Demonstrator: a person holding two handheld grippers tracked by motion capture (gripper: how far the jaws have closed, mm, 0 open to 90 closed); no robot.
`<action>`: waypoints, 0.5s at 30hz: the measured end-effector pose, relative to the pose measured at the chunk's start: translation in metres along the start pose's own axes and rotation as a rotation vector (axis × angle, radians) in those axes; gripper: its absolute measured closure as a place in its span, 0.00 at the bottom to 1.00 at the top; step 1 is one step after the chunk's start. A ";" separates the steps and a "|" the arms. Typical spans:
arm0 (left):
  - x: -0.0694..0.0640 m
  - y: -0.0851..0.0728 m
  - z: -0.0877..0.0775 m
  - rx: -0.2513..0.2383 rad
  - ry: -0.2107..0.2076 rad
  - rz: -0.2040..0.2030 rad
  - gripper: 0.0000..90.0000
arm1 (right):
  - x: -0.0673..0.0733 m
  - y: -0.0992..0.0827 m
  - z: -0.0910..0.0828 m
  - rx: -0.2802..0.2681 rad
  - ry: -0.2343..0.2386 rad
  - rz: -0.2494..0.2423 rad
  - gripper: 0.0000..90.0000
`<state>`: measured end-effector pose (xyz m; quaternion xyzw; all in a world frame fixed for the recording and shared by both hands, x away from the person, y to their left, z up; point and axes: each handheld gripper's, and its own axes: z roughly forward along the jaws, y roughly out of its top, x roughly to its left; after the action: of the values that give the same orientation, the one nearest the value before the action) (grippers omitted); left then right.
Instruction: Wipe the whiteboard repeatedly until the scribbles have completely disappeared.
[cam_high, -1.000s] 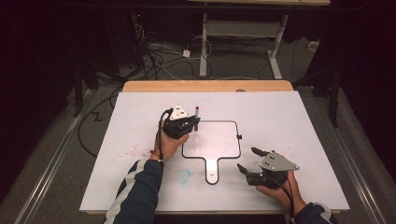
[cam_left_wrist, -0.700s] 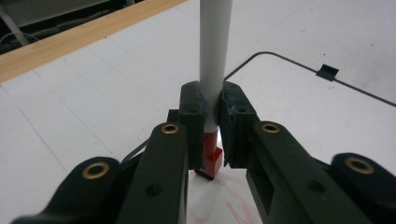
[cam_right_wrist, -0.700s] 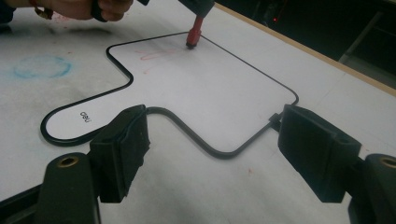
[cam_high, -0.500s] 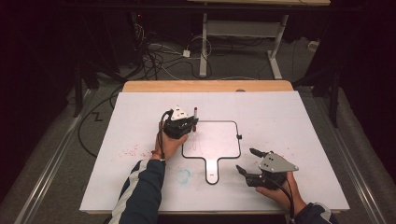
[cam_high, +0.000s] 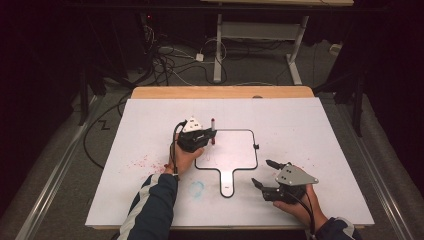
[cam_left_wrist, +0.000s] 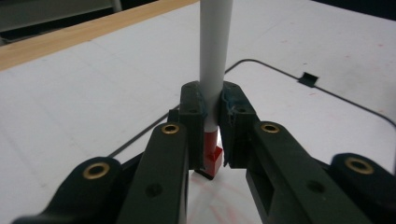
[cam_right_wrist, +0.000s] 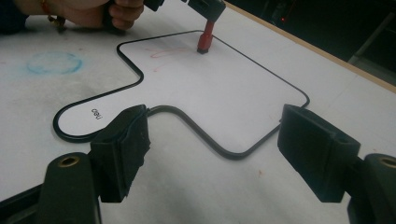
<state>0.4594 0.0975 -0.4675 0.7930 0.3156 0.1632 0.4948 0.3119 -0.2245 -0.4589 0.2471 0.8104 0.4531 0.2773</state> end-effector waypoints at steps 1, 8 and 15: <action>0.007 -0.003 -0.003 -0.011 0.036 -0.018 0.87 | 0.000 0.000 0.000 -0.001 -0.002 -0.005 0.28; 0.012 -0.005 -0.006 -0.016 0.052 -0.044 0.88 | 0.000 0.000 0.000 -0.001 -0.005 -0.004 0.29; -0.010 -0.002 0.000 -0.004 -0.010 0.029 0.88 | 0.001 0.001 -0.001 -0.004 -0.002 -0.011 0.29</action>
<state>0.4517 0.0913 -0.4689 0.7972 0.3012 0.1671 0.4957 0.3112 -0.2239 -0.4578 0.2424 0.8108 0.4528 0.2809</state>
